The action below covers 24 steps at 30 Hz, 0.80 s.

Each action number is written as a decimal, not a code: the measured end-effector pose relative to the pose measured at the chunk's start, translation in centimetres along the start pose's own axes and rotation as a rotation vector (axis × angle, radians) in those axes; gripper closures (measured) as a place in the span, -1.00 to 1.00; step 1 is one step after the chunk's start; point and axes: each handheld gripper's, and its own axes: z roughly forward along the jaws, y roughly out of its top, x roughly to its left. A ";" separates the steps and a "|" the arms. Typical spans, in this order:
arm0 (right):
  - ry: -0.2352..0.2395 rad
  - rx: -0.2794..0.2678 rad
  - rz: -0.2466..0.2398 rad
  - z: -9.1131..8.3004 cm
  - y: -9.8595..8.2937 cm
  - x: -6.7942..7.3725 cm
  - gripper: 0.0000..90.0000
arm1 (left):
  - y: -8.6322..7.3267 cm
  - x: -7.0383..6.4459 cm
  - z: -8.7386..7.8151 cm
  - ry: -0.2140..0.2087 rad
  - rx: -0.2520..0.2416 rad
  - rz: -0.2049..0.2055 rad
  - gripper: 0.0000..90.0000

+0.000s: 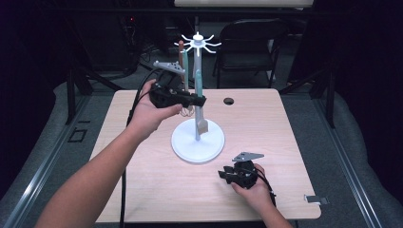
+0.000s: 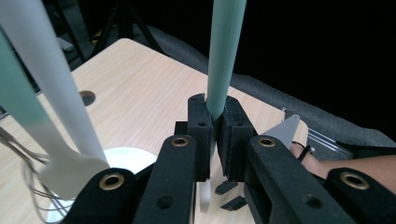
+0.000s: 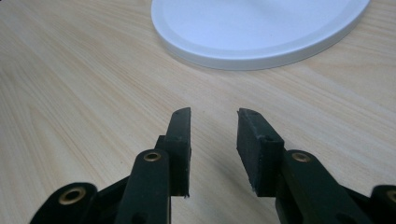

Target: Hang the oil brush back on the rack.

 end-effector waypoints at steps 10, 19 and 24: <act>0.000 0.007 -0.006 0.3 -0.1 0.1 0.45 | 2.2 1.3 -0.2 0.006 0.017 -0.018 0.88; 0.006 0.004 -0.004 0.4 -0.1 0.1 0.45 | 2.3 2.5 -0.1 0.002 0.005 -0.063 0.88; -0.002 0.016 -0.012 0.2 -0.1 0.1 0.45 | 2.0 2.2 0.1 0.018 -0.012 -0.062 0.84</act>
